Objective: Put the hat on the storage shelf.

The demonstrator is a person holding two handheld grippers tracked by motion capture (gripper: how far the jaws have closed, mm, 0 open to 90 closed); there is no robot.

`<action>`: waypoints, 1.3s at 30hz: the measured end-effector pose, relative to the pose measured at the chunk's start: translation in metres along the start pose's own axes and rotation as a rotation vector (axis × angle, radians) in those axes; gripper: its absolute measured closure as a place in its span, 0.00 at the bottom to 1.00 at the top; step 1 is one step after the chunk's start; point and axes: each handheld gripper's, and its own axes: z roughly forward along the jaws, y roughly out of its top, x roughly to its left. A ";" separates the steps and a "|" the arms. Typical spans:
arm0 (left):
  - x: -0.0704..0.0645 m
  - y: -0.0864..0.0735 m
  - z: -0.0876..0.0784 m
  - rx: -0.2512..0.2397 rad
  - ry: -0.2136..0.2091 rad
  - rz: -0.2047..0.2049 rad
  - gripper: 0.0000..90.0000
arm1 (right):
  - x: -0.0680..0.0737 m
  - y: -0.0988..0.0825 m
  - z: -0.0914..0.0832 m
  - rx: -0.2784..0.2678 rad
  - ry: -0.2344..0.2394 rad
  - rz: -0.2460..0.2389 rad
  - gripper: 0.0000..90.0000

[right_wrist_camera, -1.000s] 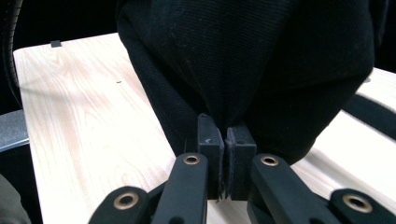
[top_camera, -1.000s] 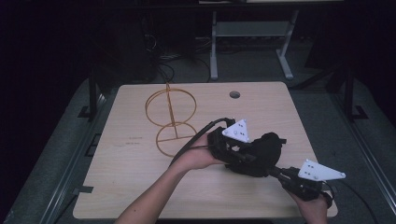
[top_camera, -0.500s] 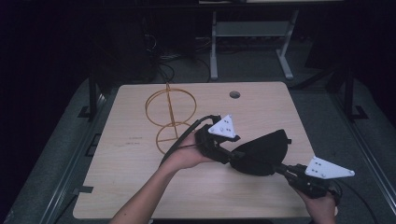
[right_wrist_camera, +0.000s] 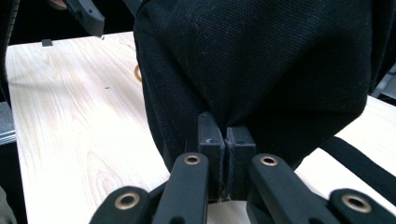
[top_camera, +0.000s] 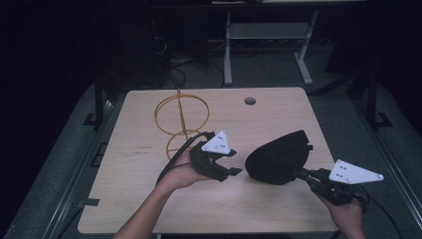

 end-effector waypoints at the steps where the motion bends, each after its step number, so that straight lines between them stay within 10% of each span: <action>1: 0.000 -0.002 0.000 0.002 0.000 -0.001 0.48 | 0.000 0.001 0.000 0.003 0.001 0.001 0.97; 39: -0.010 -0.106 -0.012 0.067 0.109 -0.108 0.40 | -0.044 0.058 -0.001 0.060 0.058 -0.048 0.97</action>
